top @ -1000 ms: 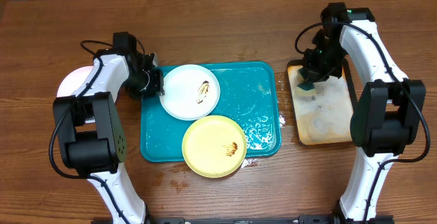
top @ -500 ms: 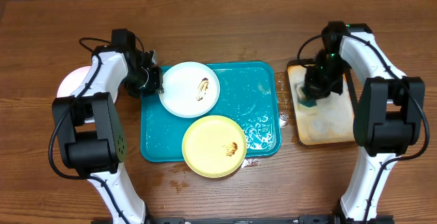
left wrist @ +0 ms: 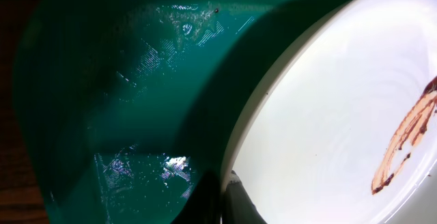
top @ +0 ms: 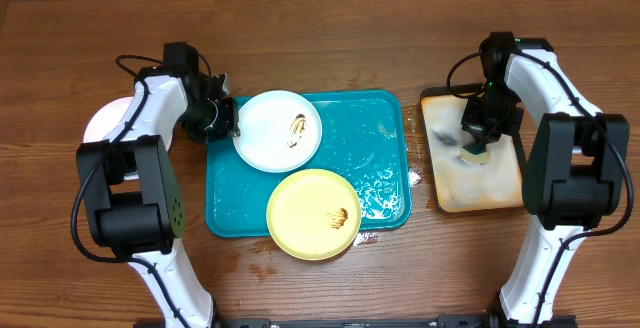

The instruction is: Clean dirty plates on tray and stack at the side

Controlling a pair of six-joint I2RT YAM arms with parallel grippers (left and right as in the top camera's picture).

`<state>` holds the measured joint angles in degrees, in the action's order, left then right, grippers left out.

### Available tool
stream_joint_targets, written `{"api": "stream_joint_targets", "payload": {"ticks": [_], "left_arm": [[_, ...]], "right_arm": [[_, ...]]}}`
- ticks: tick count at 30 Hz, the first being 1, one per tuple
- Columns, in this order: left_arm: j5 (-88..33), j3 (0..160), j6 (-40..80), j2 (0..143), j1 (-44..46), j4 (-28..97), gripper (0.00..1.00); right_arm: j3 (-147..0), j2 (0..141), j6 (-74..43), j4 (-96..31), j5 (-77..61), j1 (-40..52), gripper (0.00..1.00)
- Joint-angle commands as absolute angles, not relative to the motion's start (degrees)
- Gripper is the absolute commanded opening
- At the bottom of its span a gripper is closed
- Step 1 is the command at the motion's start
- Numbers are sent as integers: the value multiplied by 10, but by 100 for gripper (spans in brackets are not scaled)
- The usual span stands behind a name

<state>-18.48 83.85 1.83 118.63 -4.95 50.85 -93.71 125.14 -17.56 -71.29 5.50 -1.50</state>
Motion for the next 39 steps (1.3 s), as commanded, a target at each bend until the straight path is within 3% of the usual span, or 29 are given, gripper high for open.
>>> {"api": "stream_joint_targets", "payload": {"ticks": [1, 12, 33, 39], "left_arm": [[-191, 854, 32, 1167, -48, 508, 4], [-194, 854, 32, 1167, -48, 512, 4], [-194, 854, 32, 1167, -48, 529, 4], [-194, 854, 32, 1167, -48, 529, 4]], "right_arm": [[-908, 1235, -185, -694, 75, -13, 4], [-825, 1234, -171, -639, 25, -12, 4], [-952, 1127, -172, -712, -32, -12, 4], [-968, 1115, -24, -713, -281, -12, 4]]}}
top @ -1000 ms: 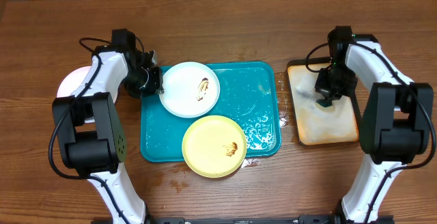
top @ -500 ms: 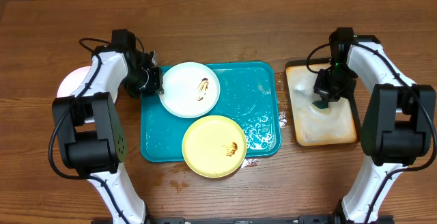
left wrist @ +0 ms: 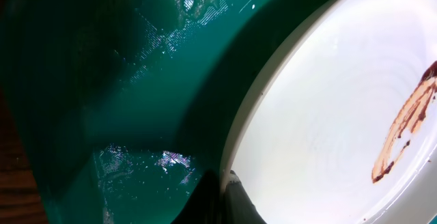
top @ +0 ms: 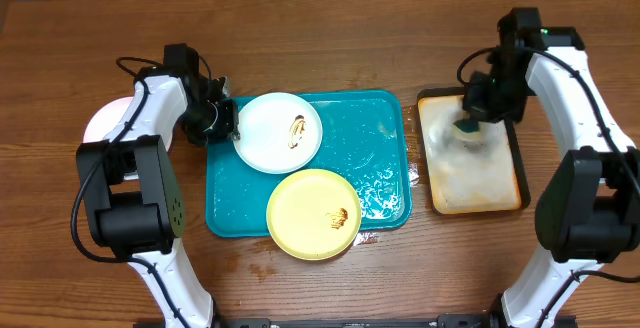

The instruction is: Clean dirty plates on tray and stack at the side

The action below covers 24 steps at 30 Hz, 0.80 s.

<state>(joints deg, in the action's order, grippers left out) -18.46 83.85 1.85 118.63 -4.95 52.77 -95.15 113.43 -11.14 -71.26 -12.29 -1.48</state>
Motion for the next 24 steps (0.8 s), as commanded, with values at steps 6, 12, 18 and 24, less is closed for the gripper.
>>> {"api": "stream_joint_targets", "payload": {"ticks": [6, 12, 18, 24], "left_arm": [[-194, 854, 32, 1167, -41, 528, 4], [-185, 854, 33, 1167, 4, 507, 4], [-145, 854, 62, 1167, 50, 496, 4], [-146, 854, 65, 1167, 57, 501, 4]], "right_arm": [[-968, 1114, 35, -733, -428, -3, 4], [-968, 1114, 46, -745, -439, 44, 4], [-968, 1114, 25, -745, -434, 116, 4], [-968, 1116, -43, -702, -395, 174, 4]]}}
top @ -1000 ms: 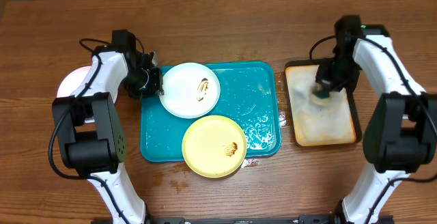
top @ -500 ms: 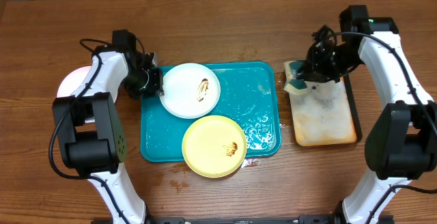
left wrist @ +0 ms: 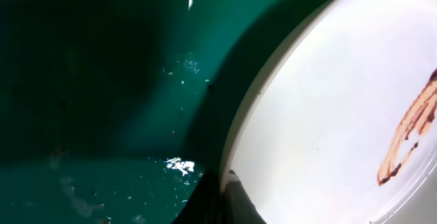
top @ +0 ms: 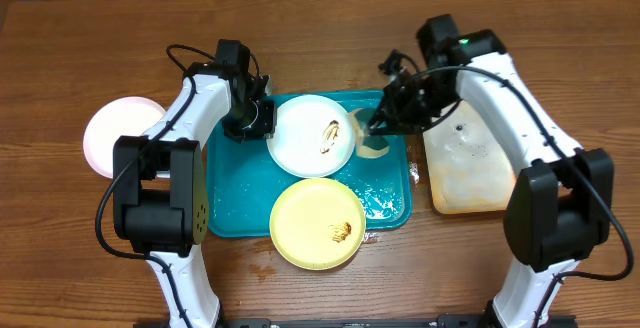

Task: Clean dirty plates on tray and stack at the side
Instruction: 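Move the right gripper's sponge onto the white plate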

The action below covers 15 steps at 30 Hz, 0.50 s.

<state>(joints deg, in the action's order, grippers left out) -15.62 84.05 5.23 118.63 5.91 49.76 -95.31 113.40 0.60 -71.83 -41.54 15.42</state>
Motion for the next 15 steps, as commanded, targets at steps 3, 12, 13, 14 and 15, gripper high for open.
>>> {"api": "stream_joint_targets", "payload": {"ticks": [3, 12, 13, 14, 15], "left_arm": [[-146, 854, 65, 1167, 57, 506, 4], [-147, 854, 65, 1167, 58, 512, 4], [-146, 854, 65, 1167, 58, 512, 4], [-146, 854, 67, 1167, 58, 512, 4], [-146, 854, 69, 1167, 58, 512, 4]], "right_arm": [[-967, 1124, -66, -678, -372, 196, 4], [-967, 1217, -156, -611, -300, 256, 4], [-967, 1228, -167, -599, -300, 262, 4], [-967, 1238, -174, -589, -300, 266, 4], [-967, 1247, -180, -581, -300, 270, 4]]}}
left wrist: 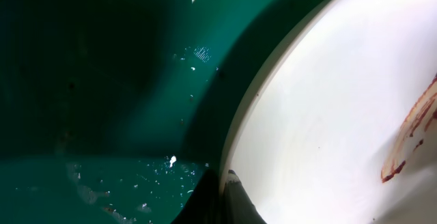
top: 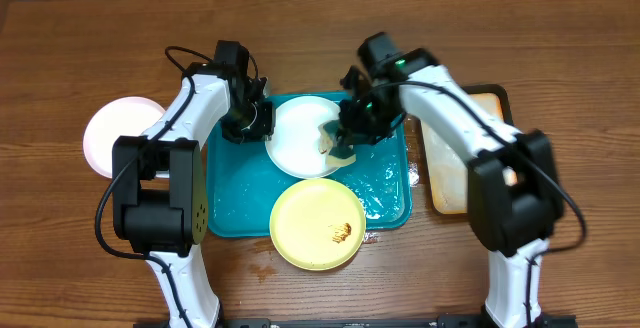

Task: Clean dirty plates on tray and stack at the side
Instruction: 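Move the right gripper's sponge onto the white plate, then scrub the white plate with the sponge while the left gripper holds it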

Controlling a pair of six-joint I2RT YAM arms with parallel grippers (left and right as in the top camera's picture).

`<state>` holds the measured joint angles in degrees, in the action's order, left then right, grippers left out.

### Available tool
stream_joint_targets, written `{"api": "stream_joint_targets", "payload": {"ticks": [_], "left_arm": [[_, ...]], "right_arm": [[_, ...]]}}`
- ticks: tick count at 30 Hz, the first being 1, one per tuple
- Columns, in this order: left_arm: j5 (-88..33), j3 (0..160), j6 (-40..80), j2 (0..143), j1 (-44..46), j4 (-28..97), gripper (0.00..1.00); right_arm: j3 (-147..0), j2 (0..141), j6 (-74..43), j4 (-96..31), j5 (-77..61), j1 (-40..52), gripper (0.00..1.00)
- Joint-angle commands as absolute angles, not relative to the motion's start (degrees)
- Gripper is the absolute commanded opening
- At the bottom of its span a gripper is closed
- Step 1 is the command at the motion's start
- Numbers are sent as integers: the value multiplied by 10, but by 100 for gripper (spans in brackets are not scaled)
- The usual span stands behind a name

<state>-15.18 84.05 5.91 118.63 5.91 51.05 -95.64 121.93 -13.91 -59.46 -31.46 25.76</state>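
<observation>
A white plate [top: 295, 138] with a brown smear [left wrist: 410, 138] sits tilted at the far side of the teal tray [top: 235, 193]. My left gripper [top: 256, 124] is shut on its left rim; in the left wrist view the fingertips [left wrist: 229, 198] pinch the plate [left wrist: 328, 108] edge. My right gripper [top: 355, 128] is shut on a sponge [top: 335, 146], which rests on the plate's right part. A yellow plate [top: 310, 218] with a brown smear [top: 341, 231] lies at the tray's near edge, partly over it.
A pink plate [top: 112, 133] lies on the table left of the tray. A wet brown board [top: 455, 173] lies right of the tray. Water and foam [top: 385, 193] cover the tray floor on the right.
My right gripper with the sponge was over the tray just right of the white plate; now it is further left with the sponge on the plate. The left gripper still holds the rim.
First my left gripper held the white plate at the tray's far left corner while the right pressed the sponge on the brown board. Later the plate was nearer the tray's middle and the sponge beside it. Now the sponge is on the plate.
</observation>
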Motion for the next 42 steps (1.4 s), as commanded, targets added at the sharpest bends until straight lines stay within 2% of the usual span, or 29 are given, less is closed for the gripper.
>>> {"api": "stream_joint_targets", "payload": {"ticks": [1, 10, 15, 27, 32, 42], "left_arm": [[-146, 854, 69, 1167, 58, 512, 4], [-147, 854, 69, 1167, 63, 516, 4], [-149, 854, 69, 1167, 71, 519, 4], [-149, 854, 69, 1167, 83, 522, 4], [-148, 854, 69, 1167, 83, 522, 4], [-144, 854, 68, 1167, 83, 527, 4]], "right_arm": [[-967, 1259, -185, -571, -302, 276, 4], [-967, 1332, -243, -489, -302, 327, 4], [-967, 1333, -300, -463, -219, 337, 4], [-967, 1333, -312, -578, 55, 317, 4], [-968, 1333, -294, -591, 72, 310, 4], [-968, 1333, -349, -593, 137, 310, 4]]}}
